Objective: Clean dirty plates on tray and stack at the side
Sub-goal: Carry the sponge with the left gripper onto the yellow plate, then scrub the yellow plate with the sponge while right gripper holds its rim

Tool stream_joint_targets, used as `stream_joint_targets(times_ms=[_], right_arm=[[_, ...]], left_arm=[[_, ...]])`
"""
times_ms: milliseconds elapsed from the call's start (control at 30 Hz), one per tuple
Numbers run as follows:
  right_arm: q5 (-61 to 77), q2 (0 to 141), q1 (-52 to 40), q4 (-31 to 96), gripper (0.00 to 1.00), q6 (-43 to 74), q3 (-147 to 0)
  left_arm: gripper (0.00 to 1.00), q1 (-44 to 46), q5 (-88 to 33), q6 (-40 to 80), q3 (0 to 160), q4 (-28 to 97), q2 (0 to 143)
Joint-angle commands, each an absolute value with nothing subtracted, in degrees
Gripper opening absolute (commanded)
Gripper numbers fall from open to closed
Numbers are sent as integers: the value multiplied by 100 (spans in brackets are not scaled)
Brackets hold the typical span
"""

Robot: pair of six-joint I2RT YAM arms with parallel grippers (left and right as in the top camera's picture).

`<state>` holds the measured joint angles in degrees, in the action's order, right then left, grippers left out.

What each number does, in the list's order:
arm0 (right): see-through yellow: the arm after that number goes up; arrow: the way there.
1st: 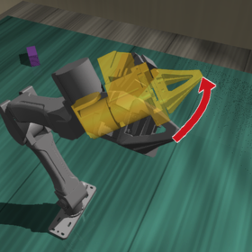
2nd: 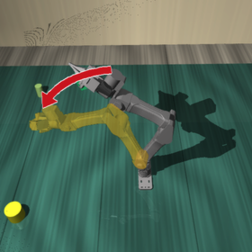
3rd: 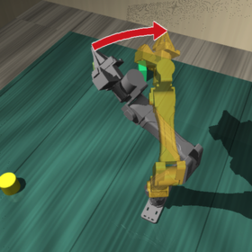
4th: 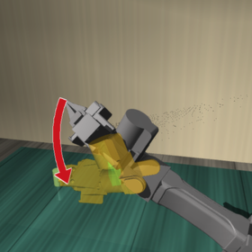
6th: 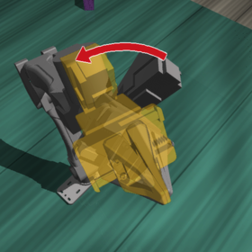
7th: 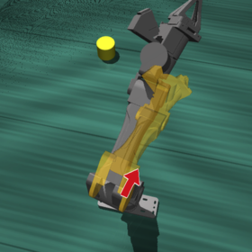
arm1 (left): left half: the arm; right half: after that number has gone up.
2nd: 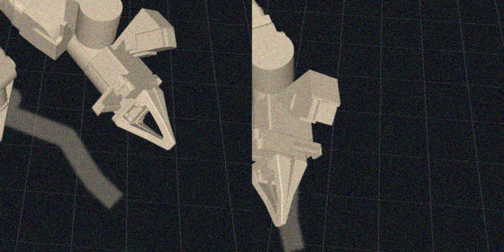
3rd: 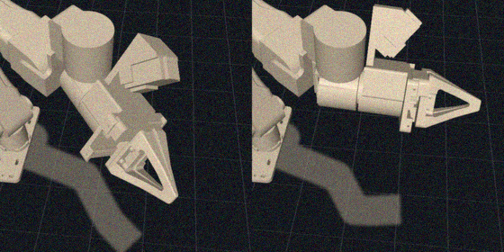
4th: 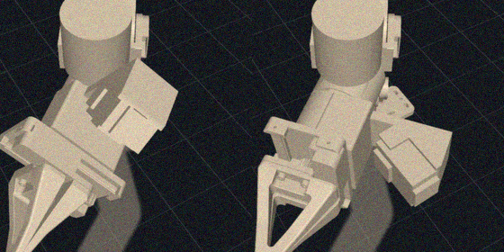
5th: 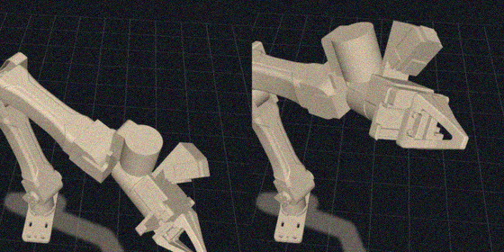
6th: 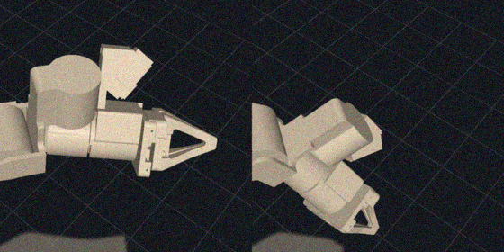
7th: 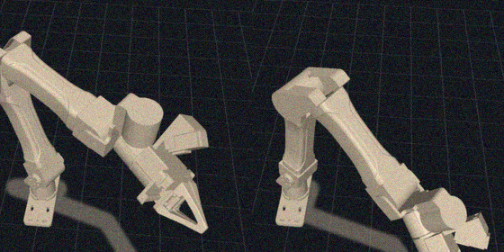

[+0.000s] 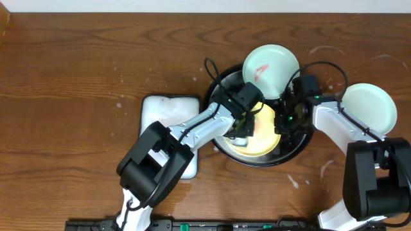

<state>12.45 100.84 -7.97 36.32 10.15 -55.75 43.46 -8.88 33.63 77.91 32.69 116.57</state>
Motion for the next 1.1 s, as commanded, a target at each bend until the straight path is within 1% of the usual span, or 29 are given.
stream_joint_targets(times_ms=[0, 133, 233, 333, 500, 733, 800, 867, 1000, 1067], right_arm=[[1181, 10182, -873, 3599, 1, 1066, -5527], [1184, 10182, -873, 3599, 1, 991, -5527], [1184, 10182, -873, 3601, 1, 908, -5527], [1186, 10182, -873, 3599, 1, 867, -5527], [1186, 10182, -873, 3601, 1, 867, -5527], [1184, 10182, -873, 3625, 1, 869, -5527], [1186, 10182, -873, 3627, 1, 869, -5527], [1186, 10182, -873, 3642, 1, 871, -5527], [1186, 10182, -873, 3642, 1, 869, -5527], [1186, 10182, -873, 3647, 1, 869, -5527]], left_arm=[[7, 4278, 875, 3304, 7872, 3863, 11983], [8, 4285, 731, 3267, 7970, 3607, 11983], [8, 4285, 281, 3269, 7968, 3260, 11992], [7, 4287, -438, 3354, 7968, 2882, 11992], [8, 4388, -1697, 3850, 7968, 2309, 11992], [8, 4534, -1774, 3944, 7937, 2196, 11992], [8, 4525, -1610, 3691, 7926, 2281, 11992], [8, 4506, -1009, 3424, 7924, 2545, 11992], [8, 4497, 1020, 3098, 7924, 3153, 11992], [8, 4497, 1850, 2836, 7924, 3225, 11992]])
